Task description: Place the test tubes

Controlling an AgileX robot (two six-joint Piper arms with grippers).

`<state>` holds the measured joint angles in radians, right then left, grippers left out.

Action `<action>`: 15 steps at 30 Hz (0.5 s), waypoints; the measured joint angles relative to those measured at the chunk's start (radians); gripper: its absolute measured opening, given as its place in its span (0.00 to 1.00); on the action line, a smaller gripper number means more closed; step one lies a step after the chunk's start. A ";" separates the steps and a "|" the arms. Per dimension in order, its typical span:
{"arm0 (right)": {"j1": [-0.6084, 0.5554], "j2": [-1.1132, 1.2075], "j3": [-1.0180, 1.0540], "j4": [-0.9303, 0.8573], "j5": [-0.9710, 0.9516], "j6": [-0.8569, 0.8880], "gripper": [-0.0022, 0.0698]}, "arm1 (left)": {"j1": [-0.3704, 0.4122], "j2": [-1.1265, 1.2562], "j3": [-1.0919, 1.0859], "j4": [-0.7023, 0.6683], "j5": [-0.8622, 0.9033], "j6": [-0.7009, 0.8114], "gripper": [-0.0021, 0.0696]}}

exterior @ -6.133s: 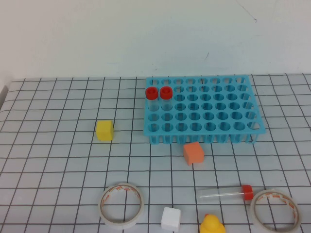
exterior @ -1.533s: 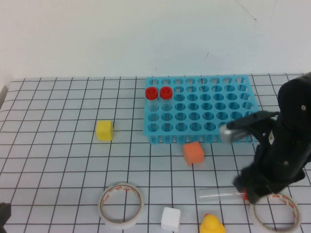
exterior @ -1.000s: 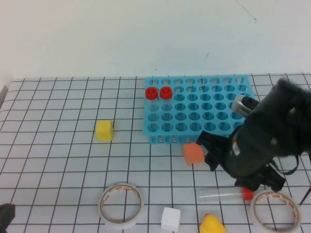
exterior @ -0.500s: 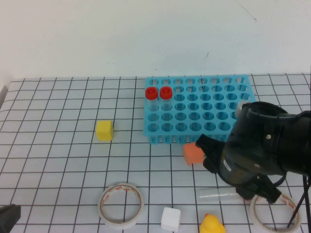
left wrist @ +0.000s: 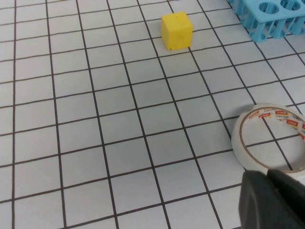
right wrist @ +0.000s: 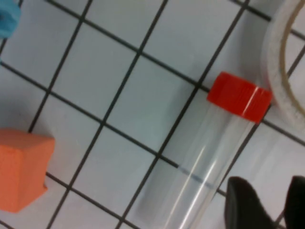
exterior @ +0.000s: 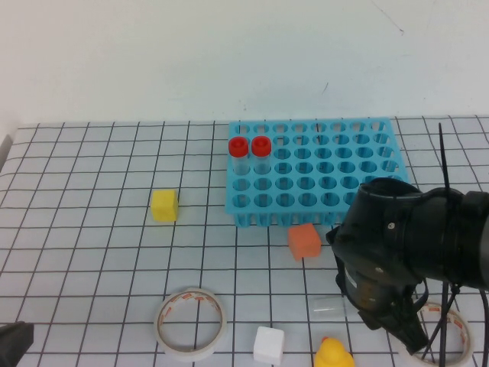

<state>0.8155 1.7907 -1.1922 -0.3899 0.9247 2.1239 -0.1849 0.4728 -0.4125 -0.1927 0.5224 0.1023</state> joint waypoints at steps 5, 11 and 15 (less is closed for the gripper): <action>0.000 0.000 0.000 -0.050 0.003 -0.027 0.30 | 0.000 0.000 0.000 0.000 0.002 0.000 0.03; 0.000 0.004 0.000 -0.102 0.023 -0.122 0.30 | 0.000 0.000 0.000 0.000 0.005 0.000 0.03; 0.000 0.012 0.000 -0.115 0.097 -0.191 0.28 | 0.000 0.000 0.000 0.000 0.013 0.000 0.03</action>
<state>0.8155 1.8025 -1.1922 -0.5045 1.0221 1.9331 -0.1849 0.4728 -0.4125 -0.1927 0.5356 0.1023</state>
